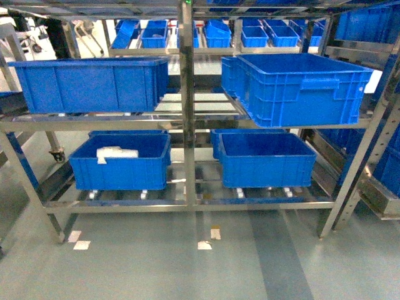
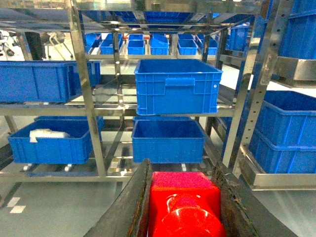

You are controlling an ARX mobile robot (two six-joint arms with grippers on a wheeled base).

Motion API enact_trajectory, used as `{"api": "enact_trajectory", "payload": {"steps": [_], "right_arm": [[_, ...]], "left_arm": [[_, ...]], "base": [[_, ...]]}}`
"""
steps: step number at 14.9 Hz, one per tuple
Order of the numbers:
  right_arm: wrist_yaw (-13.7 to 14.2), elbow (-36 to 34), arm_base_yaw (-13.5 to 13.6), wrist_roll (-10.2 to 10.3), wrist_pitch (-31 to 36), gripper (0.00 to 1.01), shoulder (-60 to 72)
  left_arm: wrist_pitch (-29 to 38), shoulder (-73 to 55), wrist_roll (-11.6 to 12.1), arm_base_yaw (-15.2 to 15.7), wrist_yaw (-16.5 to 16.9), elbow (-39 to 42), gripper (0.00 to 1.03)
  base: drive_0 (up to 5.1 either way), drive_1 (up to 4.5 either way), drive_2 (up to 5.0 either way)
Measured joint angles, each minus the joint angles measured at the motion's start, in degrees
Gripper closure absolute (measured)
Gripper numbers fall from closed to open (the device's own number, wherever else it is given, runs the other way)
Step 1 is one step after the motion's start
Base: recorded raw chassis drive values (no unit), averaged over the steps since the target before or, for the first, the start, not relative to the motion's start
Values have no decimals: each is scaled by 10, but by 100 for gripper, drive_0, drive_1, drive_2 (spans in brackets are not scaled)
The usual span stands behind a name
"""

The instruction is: Pick red block from blue box to shelf

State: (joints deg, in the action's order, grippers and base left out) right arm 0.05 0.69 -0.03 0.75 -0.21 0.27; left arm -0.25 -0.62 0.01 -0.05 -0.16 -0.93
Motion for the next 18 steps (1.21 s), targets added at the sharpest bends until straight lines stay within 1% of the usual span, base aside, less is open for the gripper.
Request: {"api": "enact_trajectory", "payload": {"steps": [4, 18], "right_arm": [[0, 0, 0, 0, 0, 72, 0], [0, 0, 0, 0, -1, 72, 0]], "left_arm": [[0, 0, 0, 0, 1, 0, 5], [-2, 0, 0, 0, 1, 0, 5]], "base": [[277, 212, -503], [8, 408, -391]]}}
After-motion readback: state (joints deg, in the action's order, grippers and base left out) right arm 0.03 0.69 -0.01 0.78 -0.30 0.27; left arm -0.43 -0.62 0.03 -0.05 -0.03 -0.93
